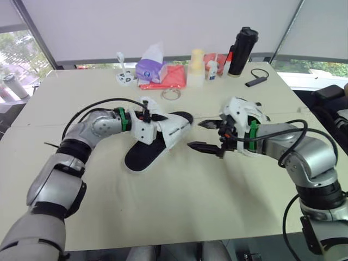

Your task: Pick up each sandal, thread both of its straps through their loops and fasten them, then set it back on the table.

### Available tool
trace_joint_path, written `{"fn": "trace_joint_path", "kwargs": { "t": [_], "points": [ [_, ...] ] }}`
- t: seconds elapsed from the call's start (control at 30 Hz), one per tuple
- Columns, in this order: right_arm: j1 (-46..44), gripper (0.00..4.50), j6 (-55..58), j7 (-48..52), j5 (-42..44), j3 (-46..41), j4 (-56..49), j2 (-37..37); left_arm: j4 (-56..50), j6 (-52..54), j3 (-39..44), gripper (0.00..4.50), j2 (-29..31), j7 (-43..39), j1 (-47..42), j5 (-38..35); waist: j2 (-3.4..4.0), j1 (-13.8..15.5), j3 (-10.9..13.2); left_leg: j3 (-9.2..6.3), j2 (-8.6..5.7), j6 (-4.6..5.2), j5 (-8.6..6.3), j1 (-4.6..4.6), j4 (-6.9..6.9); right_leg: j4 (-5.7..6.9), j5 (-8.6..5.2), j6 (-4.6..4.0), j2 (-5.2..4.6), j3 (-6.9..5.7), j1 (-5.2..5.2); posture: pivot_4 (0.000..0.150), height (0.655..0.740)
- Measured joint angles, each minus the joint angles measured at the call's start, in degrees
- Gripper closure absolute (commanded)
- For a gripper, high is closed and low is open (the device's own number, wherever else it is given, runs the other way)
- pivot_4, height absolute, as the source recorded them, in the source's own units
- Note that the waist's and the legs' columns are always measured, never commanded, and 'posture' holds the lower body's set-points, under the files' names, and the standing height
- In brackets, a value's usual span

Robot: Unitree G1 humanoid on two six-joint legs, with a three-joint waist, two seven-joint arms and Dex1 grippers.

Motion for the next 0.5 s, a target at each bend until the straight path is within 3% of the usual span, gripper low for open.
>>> {"fn": "trace_joint_path", "kwargs": {
  "t": [0.2,0.37,0.5],
  "points": [
    [4.0,0.00,-1.4,4.6,0.2,-0.4,-0.7,-5.7,0.1,-10.4,-7.0,4.46,0.4,-5.2,0.5,-7.8,-0.01,-0.1,0.0,0.00,0.01,0.07,0.04,0.00,0.04,0.07,0.00,0.00,0.01,0.00,0.00,0.150,0.7400],
    [6.9,0.00,-2.0,9.1,1.8,-2.4,-2.3,-10.9,0.3,-21.3,-16.5,4.46,4.5,-4.5,-0.4,-10.3,-0.01,-0.1,0.0,0.00,0.02,0.07,0.04,0.01,0.06,0.10,0.00,0.00,0.01,0.00,0.00,0.150,0.7400],
    [6.8,0.00,-2.6,9.3,1.8,-2.8,-2.4,-11.3,-2.2,-24.1,-21.5,4.46,7.0,-3.4,-0.9,-10.8,-0.01,0.0,0.0,0.00,0.02,0.09,0.06,0.01,0.10,0.08,0.00,0.01,0.00,0.00,0.05,0.150,0.7400]
  ]
}}
